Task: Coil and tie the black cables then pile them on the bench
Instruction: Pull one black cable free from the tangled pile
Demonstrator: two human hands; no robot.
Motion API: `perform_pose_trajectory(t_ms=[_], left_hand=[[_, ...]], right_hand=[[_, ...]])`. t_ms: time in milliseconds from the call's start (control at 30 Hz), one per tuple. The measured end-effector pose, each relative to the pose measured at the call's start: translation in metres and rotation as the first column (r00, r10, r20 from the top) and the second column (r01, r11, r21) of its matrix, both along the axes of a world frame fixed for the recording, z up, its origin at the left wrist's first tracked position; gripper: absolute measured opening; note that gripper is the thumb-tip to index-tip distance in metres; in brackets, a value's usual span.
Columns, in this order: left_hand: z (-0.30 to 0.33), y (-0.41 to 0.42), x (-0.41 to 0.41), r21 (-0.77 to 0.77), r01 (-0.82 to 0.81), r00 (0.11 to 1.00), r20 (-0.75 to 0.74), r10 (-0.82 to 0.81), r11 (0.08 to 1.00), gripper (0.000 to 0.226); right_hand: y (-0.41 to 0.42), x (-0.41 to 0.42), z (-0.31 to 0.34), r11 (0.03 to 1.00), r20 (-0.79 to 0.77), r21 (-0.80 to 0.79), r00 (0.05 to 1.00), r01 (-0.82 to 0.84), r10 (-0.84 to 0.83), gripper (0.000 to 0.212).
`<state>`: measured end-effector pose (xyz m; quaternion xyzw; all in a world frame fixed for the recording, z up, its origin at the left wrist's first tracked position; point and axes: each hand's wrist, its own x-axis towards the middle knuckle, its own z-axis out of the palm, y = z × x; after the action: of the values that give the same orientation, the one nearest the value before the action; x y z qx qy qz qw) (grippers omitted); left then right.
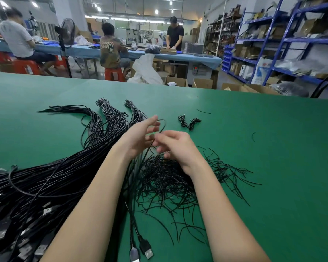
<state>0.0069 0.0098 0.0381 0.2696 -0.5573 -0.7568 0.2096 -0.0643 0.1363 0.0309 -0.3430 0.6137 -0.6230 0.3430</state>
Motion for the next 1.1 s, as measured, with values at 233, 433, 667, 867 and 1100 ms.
perform_pose_trajectory(t_ms=[233,433,667,867,1100], left_hand=[[-0.003,0.004,0.009,-0.289,0.516,0.857,0.157,-0.491,0.807,0.025],[0.002,0.005,0.000,-0.136,0.102,0.981,-0.153,-0.122,0.986,0.023],[-0.001,0.010,0.005,-0.836,-0.031,0.984,0.071,0.164,0.548,0.044],[0.018,0.030,0.001,-0.722,0.513,0.853,0.368,-0.370,0.465,0.063],[0.012,0.043,-0.002,-0.632,0.473,0.868,0.454,-0.201,0.614,0.029]], right_hand=[[0.008,-0.026,0.003,0.918,0.360,-0.099,0.873,0.385,-0.328,0.017],[0.021,-0.026,0.008,0.959,0.018,0.234,0.987,-0.157,0.157,0.039],[0.036,-0.042,0.019,0.972,-0.239,0.184,0.966,0.148,-0.102,0.009],[0.038,-0.045,0.025,0.937,-0.418,0.187,0.887,0.296,-0.197,0.015],[0.045,-0.048,0.029,0.974,0.241,-0.166,0.964,0.157,-0.115,0.023]])
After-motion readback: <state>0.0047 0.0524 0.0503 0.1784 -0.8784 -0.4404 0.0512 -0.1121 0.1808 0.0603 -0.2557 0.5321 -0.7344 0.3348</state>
